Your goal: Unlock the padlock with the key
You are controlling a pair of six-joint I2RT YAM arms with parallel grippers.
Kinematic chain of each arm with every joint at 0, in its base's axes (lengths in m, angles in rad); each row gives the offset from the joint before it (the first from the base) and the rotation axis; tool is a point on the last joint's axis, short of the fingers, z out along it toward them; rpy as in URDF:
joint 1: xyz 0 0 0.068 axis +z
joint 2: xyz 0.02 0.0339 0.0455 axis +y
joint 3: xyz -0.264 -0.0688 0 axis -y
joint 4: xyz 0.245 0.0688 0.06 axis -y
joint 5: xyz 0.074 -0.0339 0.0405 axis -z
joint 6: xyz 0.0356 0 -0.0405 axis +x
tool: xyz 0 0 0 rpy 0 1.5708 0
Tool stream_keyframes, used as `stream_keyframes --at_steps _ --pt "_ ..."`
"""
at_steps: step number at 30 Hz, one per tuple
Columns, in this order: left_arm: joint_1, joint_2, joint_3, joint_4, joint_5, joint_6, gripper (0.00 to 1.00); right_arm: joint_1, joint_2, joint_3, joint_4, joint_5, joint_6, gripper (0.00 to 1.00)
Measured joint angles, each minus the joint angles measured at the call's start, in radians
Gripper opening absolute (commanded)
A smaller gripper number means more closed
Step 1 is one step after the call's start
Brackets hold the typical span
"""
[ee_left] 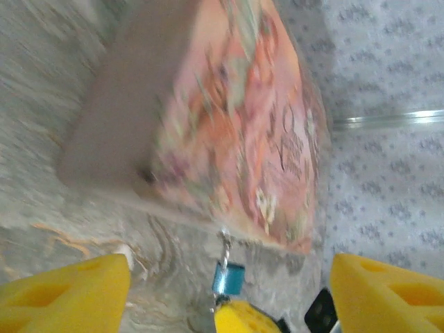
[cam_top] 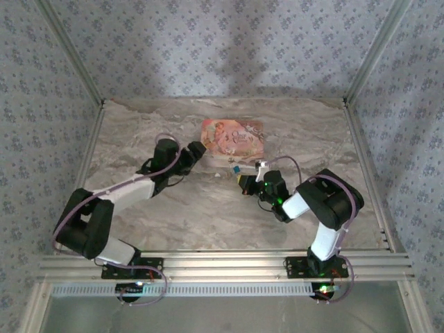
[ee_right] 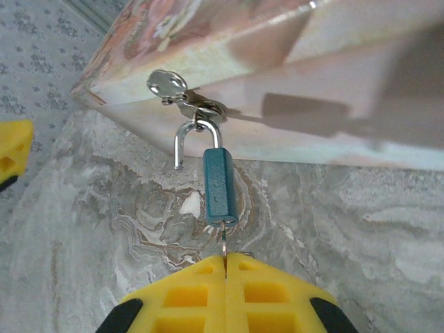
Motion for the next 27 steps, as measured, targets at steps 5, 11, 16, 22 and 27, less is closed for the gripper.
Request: stream_keyframes --at_steps 5,11,16,22,27 --pt "0.092 0.055 0.168 -0.15 0.059 0.172 0.8 -0.002 0.05 0.0 0.057 -0.019 0.116 0.0" --pt "0.11 0.188 0.336 -0.238 0.105 0.334 0.81 -0.002 0.08 0.0 0.089 -0.02 0.166 0.0" --pt "0.116 0.32 0.428 -0.27 0.153 0.39 0.81 -0.003 0.085 0.0 0.091 -0.02 0.166 0.0" --pt "0.116 0.43 0.461 -0.27 0.203 0.399 0.75 -0.009 0.09 0.0 0.091 -0.021 0.166 0.02" --pt "0.115 0.47 0.462 -0.258 0.239 0.398 0.7 -0.01 0.09 0.0 0.089 -0.023 0.166 0.09"
